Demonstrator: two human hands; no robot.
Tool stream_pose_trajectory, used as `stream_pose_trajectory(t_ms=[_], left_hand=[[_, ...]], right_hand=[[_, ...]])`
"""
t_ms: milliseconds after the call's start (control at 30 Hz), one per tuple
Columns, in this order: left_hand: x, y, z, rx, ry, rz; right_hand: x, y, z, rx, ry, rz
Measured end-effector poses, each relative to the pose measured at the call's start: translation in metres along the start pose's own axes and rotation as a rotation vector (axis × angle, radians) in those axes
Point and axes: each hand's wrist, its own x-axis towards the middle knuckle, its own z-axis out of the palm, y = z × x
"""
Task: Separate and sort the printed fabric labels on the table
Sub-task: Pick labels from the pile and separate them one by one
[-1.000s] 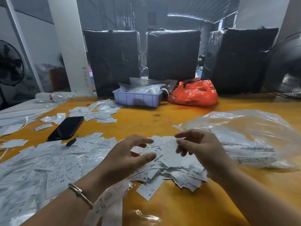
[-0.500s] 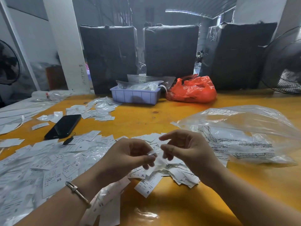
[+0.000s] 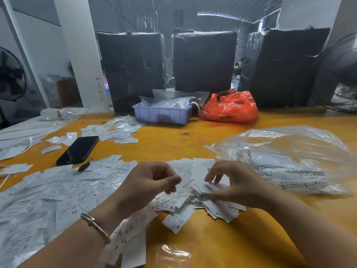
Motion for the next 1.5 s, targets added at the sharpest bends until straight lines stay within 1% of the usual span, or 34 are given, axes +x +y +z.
stream_pose_trajectory(t_ms=[200,333,467,567,667,733,800,933,1000,1067,1133,1233,1267,1333,1433,1500], left_hand=[[-0.001,0.002,0.000,-0.012,0.031,-0.009],[0.000,0.002,-0.002,-0.022,0.077,-0.035],[0.000,0.002,-0.002,-0.093,0.096,-0.095],[0.000,0.002,-0.002,-0.061,0.096,-0.130],[-0.001,0.001,-0.002,-0.041,0.075,-0.156],[-0.001,0.001,-0.002,-0.064,0.067,-0.157],[-0.001,0.002,-0.002,-0.090,0.067,-0.155],[-0.001,0.004,-0.002,-0.129,0.038,-0.163],[-0.001,0.005,-0.002,-0.135,0.015,-0.154],[-0.002,0.005,-0.002,-0.136,0.003,-0.126],[-0.002,0.006,-0.003,-0.139,0.017,-0.092],[-0.002,0.007,-0.004,-0.169,0.028,-0.059],[-0.002,0.007,-0.003,-0.175,0.026,-0.047],[-0.002,0.008,-0.002,-0.179,-0.002,-0.025],[-0.003,0.009,-0.001,-0.185,-0.051,-0.003],[-0.003,0.010,-0.001,-0.188,-0.049,-0.009]], right_hand=[[0.001,0.000,0.000,-0.027,0.031,-0.029],[0.002,-0.002,0.002,-0.131,0.062,-0.080],[0.003,-0.005,0.005,-0.246,0.090,-0.157],[0.004,-0.004,0.008,-0.300,0.105,-0.171],[0.003,-0.005,0.008,-0.283,0.101,-0.169],[0.003,-0.006,0.006,-0.216,0.119,-0.162],[0.002,-0.007,0.003,-0.121,0.179,-0.164],[0.002,-0.009,0.001,-0.057,0.459,-0.200],[0.001,-0.009,0.002,0.013,0.530,-0.155],[0.001,-0.012,0.003,0.096,0.517,-0.132],[0.002,-0.015,0.006,0.207,0.440,-0.091],[0.002,-0.023,0.012,0.455,0.189,0.013],[0.001,-0.027,0.014,0.505,0.108,0.016],[-0.002,-0.032,0.021,0.536,0.013,-0.006],[-0.001,-0.036,0.025,0.653,0.018,-0.020],[-0.001,-0.035,0.023,0.758,0.036,-0.004]])
